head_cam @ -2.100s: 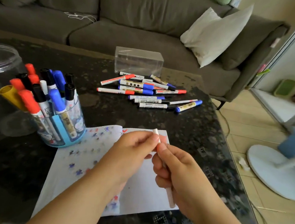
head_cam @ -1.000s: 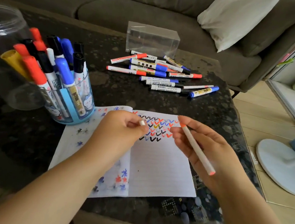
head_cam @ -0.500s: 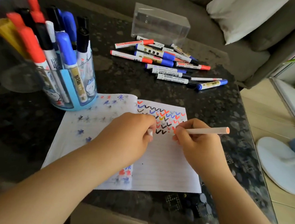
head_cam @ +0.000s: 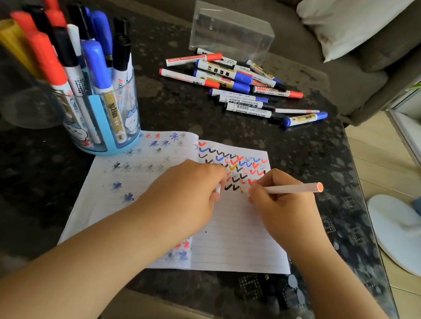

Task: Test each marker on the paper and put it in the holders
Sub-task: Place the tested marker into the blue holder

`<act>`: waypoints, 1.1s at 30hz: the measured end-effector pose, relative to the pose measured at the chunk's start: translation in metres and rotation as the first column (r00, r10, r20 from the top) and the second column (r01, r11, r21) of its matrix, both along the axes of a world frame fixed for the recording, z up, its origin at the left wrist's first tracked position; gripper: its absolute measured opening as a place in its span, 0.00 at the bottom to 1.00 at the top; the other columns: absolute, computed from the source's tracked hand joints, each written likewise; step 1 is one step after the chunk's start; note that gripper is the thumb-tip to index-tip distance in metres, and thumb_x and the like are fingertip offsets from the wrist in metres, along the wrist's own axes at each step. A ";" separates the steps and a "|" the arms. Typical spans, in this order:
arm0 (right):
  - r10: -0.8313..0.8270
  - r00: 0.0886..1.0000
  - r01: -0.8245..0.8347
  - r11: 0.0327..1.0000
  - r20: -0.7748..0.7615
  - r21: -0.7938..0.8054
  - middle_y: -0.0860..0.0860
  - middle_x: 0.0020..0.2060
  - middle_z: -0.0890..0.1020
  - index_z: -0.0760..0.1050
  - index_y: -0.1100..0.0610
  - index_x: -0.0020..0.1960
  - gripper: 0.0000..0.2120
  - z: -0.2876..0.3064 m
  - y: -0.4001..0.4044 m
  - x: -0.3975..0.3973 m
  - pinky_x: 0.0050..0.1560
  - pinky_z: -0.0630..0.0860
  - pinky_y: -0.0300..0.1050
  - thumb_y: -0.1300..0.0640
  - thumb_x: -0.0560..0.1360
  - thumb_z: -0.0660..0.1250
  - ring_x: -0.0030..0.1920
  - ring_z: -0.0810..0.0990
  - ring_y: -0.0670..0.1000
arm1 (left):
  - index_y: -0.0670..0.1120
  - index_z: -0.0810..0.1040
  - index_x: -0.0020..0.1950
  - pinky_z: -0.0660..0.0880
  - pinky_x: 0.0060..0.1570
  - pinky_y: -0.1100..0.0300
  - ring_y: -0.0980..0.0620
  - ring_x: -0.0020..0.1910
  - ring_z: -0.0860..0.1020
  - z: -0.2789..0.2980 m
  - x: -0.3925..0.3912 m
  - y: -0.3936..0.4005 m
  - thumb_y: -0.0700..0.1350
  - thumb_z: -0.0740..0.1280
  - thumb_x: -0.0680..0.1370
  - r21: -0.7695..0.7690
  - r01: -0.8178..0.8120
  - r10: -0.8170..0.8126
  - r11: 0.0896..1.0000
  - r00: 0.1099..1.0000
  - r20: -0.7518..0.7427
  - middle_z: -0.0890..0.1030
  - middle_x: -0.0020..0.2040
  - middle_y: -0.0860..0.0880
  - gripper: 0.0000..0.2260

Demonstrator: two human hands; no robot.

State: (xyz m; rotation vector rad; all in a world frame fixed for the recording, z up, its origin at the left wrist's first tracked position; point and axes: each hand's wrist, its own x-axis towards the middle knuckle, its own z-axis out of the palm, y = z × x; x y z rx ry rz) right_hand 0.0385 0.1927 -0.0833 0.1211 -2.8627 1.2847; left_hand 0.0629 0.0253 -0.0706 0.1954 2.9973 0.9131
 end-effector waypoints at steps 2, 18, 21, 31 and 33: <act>-0.036 0.999 0.036 0.999 -0.021 -0.007 0.56 0.31 0.81 0.75 0.59 0.39 0.06 -0.001 -0.001 0.001 0.28 0.72 0.50 0.59 0.74 0.66 0.30 0.74 0.58 | 0.53 0.72 0.47 0.67 0.39 0.63 0.53 0.44 0.76 -0.002 0.000 0.000 0.45 0.62 0.79 0.010 0.001 -0.001 1.000 1.000 -0.002 0.79 0.45 0.52 0.03; 0.005 0.997 0.054 0.715 0.082 -0.697 0.54 0.30 0.80 0.75 0.64 0.42 0.07 0.038 -0.002 0.014 0.35 0.75 0.38 0.65 0.77 0.61 0.31 0.75 0.49 | 0.40 0.81 0.43 0.78 0.32 0.66 0.56 0.30 0.79 0.022 -0.008 0.003 0.32 0.62 0.76 0.852 -0.456 0.005 0.258 0.882 0.471 0.81 0.31 0.47 0.09; 0.005 0.998 0.040 0.695 0.061 -0.718 0.54 0.28 0.80 0.72 0.62 0.39 0.08 0.042 -0.003 0.017 0.35 0.75 0.39 0.66 0.77 0.61 0.31 0.75 0.49 | 0.39 0.81 0.43 0.77 0.31 0.66 0.56 0.30 0.79 0.022 -0.007 0.004 0.32 0.62 0.76 0.863 -0.468 -0.038 0.190 0.875 0.483 0.81 0.32 0.46 0.09; 0.052 0.997 0.008 0.716 0.064 -0.698 0.54 0.29 0.79 0.72 0.60 0.38 0.09 0.044 0.000 0.018 0.36 0.74 0.41 0.65 0.77 0.61 0.31 0.75 0.50 | 0.42 0.84 0.37 0.78 0.31 0.65 0.55 0.30 0.79 0.025 -0.007 0.010 0.33 0.63 0.76 0.870 -0.459 -0.082 0.181 0.874 0.478 0.82 0.32 0.46 0.12; 0.065 0.996 -0.003 0.726 0.064 -0.688 0.54 0.29 0.79 0.72 0.61 0.38 0.09 0.043 0.000 0.018 0.36 0.73 0.40 0.65 0.77 0.61 0.31 0.74 0.50 | 0.40 0.82 0.43 0.78 0.32 0.65 0.55 0.31 0.79 0.026 -0.006 0.012 0.34 0.63 0.76 0.874 -0.444 -0.099 0.199 0.878 0.469 0.82 0.32 0.46 0.08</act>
